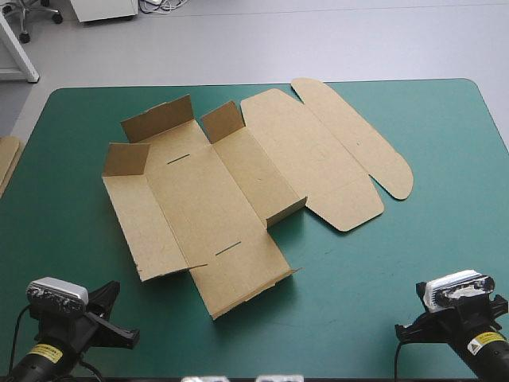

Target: Fold the box

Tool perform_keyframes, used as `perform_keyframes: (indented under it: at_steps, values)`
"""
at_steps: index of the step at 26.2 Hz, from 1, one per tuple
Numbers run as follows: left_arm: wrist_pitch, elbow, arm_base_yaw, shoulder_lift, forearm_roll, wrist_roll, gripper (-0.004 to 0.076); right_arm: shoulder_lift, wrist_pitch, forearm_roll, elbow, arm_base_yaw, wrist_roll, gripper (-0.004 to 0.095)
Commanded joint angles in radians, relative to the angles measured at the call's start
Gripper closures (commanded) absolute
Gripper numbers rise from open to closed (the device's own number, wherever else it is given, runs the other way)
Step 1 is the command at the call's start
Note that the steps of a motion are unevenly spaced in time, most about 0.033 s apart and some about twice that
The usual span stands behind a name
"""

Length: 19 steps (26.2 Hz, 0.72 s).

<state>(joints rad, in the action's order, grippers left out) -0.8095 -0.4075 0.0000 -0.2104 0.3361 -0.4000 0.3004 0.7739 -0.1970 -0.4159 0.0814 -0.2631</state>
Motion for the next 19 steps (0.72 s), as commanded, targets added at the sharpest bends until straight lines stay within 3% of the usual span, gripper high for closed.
perform_keyframes:
  at_steps: [1,14,17,19]
  values:
    - [0.066,-0.037,-0.002,-0.020,0.029,0.007,0.0734,0.017,-0.062,-0.005,-0.027,-0.005,-0.003,0.0928]
    - [0.048,-0.042,-0.002,-0.022,0.029,0.007,0.0731,0.017,-0.082,-0.003,-0.027,-0.005,-0.010,0.0926]
    - [0.030,-0.070,-0.002,-0.032,0.011,0.010,0.0685,0.025,-0.099,-0.003,-0.042,-0.005,-0.011,0.0926]
    - [0.032,-0.101,-0.002,-0.051,-0.019,0.021,0.0603,0.047,-0.097,0.013,-0.071,-0.005,-0.014,0.0926]
